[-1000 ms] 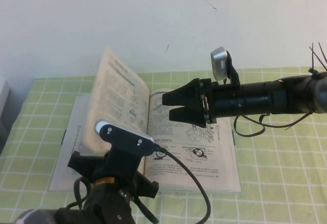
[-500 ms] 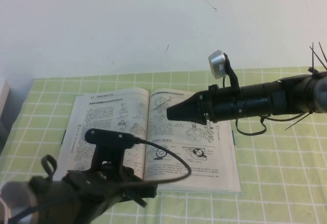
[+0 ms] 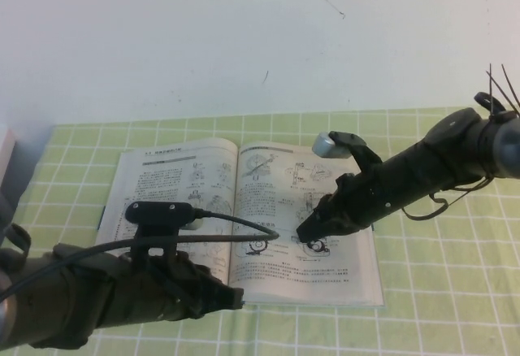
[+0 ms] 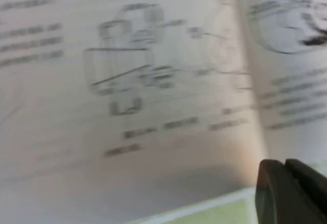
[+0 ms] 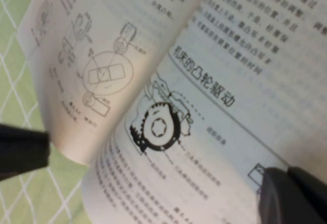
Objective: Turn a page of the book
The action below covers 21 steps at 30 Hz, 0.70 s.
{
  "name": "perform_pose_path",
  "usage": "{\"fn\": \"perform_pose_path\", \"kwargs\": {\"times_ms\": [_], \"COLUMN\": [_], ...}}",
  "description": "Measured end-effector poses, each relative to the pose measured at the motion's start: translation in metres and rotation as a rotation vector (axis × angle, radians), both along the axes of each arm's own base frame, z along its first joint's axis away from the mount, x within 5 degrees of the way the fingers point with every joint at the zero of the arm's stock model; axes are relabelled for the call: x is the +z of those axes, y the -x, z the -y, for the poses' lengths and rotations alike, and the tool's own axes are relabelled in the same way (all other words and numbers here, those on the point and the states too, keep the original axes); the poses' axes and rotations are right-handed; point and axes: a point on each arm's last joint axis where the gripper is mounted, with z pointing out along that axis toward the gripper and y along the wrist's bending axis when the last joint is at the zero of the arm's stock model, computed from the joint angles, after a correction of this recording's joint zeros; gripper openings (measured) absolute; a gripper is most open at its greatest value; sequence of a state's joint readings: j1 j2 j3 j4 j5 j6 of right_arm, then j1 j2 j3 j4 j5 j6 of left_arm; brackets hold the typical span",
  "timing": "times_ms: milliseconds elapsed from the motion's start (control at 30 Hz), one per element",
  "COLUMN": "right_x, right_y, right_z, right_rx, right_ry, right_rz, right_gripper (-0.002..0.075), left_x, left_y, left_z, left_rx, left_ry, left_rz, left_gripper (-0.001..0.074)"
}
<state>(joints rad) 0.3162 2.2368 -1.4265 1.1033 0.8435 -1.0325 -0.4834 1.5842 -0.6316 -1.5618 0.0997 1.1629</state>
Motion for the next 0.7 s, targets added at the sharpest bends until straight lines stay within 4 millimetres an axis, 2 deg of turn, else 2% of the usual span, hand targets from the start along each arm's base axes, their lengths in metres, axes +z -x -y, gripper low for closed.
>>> {"fn": "perform_pose_path", "kwargs": {"times_ms": [67,133,300,400,567,700], "right_x": [0.008,0.026,0.111,0.164,0.242,0.281], "right_y": [-0.001,-0.001,0.012,0.03,0.073,0.107], "right_z": [0.001,0.003,0.012,0.023,0.049,0.073], "right_rx": [0.007,0.018,0.067,0.085,0.059,0.012], "right_ry": [0.018,0.034,0.049,0.094,0.21,0.343], "right_rz": [0.038,0.105,0.343,0.486,0.686,0.765], "right_gripper": [0.0005,0.0005,0.0005,0.0005,0.0005,0.0005], "left_x": [0.008,0.02,0.063,0.092,0.136,0.16], "left_y": [0.003,0.007,0.019,0.031,0.051,0.065], "left_z": [0.003,0.004,-0.001,-0.008,-0.029,-0.046], "left_rx": [-0.065,-0.113,-0.152,-0.155,-0.077,-0.024], "left_ry": [0.015,0.042,0.088,0.122,0.128,0.08], "left_rz": [0.03,0.072,0.232,0.344,0.554,0.705], "left_gripper": [-0.0004,-0.0004,-0.0004,-0.0004,-0.0004,-0.0004]}}
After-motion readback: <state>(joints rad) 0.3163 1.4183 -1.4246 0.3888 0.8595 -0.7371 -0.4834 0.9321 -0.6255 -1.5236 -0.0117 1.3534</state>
